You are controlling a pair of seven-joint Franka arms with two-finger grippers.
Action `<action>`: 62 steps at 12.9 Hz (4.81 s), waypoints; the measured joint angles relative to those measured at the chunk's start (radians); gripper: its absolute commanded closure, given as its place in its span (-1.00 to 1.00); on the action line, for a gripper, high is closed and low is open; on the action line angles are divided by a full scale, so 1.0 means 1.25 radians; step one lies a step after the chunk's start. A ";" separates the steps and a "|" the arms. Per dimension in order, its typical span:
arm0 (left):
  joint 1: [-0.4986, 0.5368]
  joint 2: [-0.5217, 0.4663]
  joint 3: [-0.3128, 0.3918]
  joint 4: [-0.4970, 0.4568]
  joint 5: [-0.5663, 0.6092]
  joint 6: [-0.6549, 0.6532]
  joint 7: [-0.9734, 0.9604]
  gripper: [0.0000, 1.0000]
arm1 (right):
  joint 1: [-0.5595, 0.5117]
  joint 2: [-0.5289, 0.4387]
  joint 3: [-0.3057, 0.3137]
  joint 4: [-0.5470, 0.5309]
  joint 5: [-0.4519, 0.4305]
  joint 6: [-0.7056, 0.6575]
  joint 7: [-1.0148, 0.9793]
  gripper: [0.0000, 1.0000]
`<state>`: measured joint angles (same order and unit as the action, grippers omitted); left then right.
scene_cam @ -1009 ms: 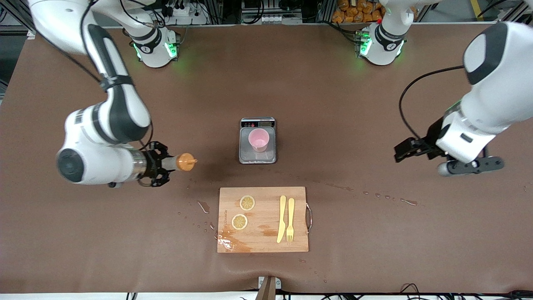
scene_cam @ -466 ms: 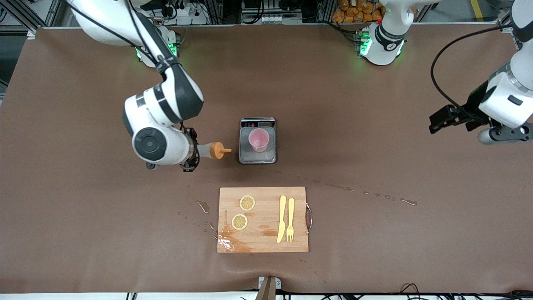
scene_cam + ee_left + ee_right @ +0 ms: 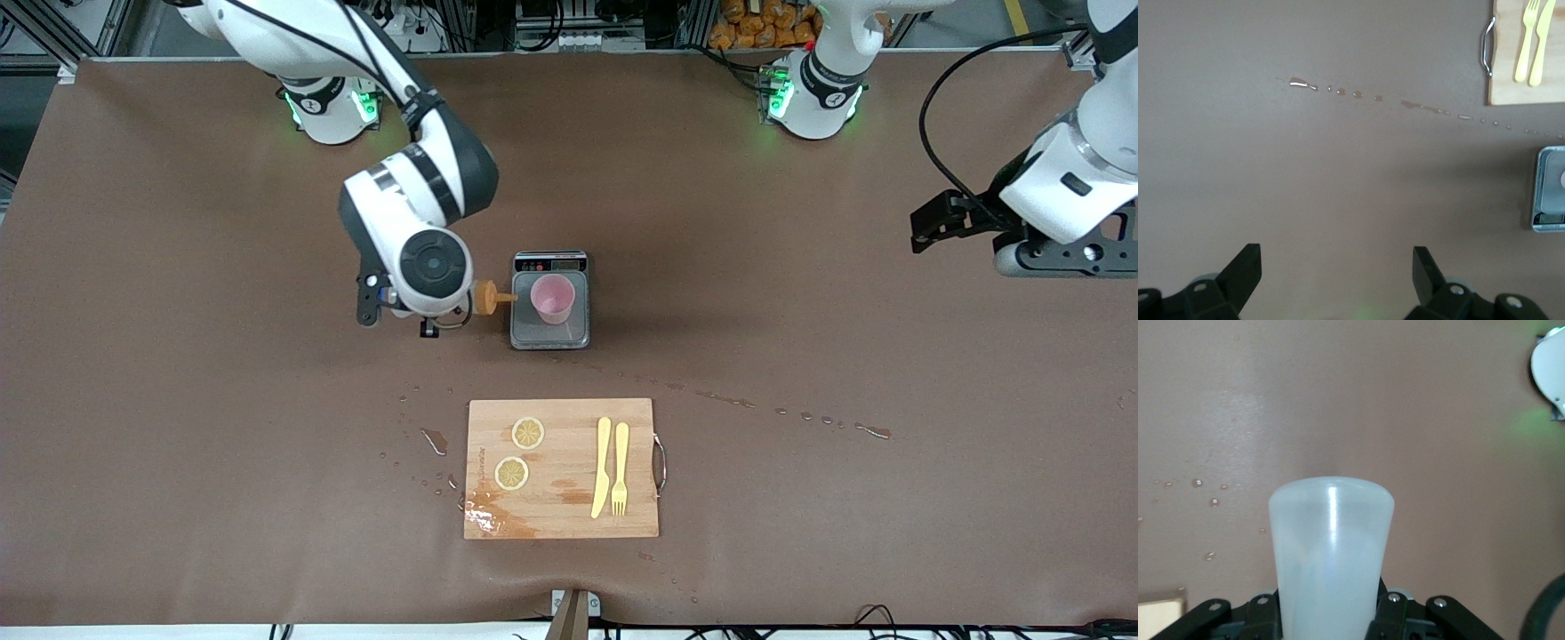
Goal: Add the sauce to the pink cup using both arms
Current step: 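Tilt the bottle cap down into the pink cup with the right gripper, then raise the bottle and carry it back beside the scale with the right gripper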
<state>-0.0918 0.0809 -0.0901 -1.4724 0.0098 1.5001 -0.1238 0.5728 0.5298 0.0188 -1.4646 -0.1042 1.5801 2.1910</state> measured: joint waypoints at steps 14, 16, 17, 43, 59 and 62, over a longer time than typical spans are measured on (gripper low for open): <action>-0.004 -0.036 0.050 -0.001 -0.022 -0.019 0.018 -1.00 | 0.063 0.103 -0.001 0.086 -0.100 -0.111 0.086 0.43; -0.004 -0.036 0.049 -0.001 -0.022 -0.019 0.018 -1.00 | 0.068 0.117 -0.001 0.102 -0.102 -0.113 0.098 0.52; -0.004 -0.036 0.048 -0.001 -0.022 -0.019 0.018 -1.00 | 0.070 0.122 -0.001 0.108 -0.103 -0.114 0.101 0.55; -0.005 -0.036 0.038 -0.012 -0.022 -0.015 0.018 -1.00 | -0.237 0.018 -0.017 0.169 0.217 -0.126 -0.341 1.00; -0.005 -0.036 0.037 -0.011 -0.013 -0.015 0.099 -1.00 | -0.698 0.134 -0.021 0.034 0.605 -0.127 -1.167 1.00; -0.004 -0.036 0.037 -0.011 -0.013 -0.015 0.099 -1.00 | -0.760 0.207 -0.021 0.028 0.629 -0.126 -1.319 1.00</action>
<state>-0.0971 0.0357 -0.0433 -1.4865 -0.0059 1.4818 -0.0003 -0.3772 0.7891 -0.0079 -1.4293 0.6823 1.4231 0.5424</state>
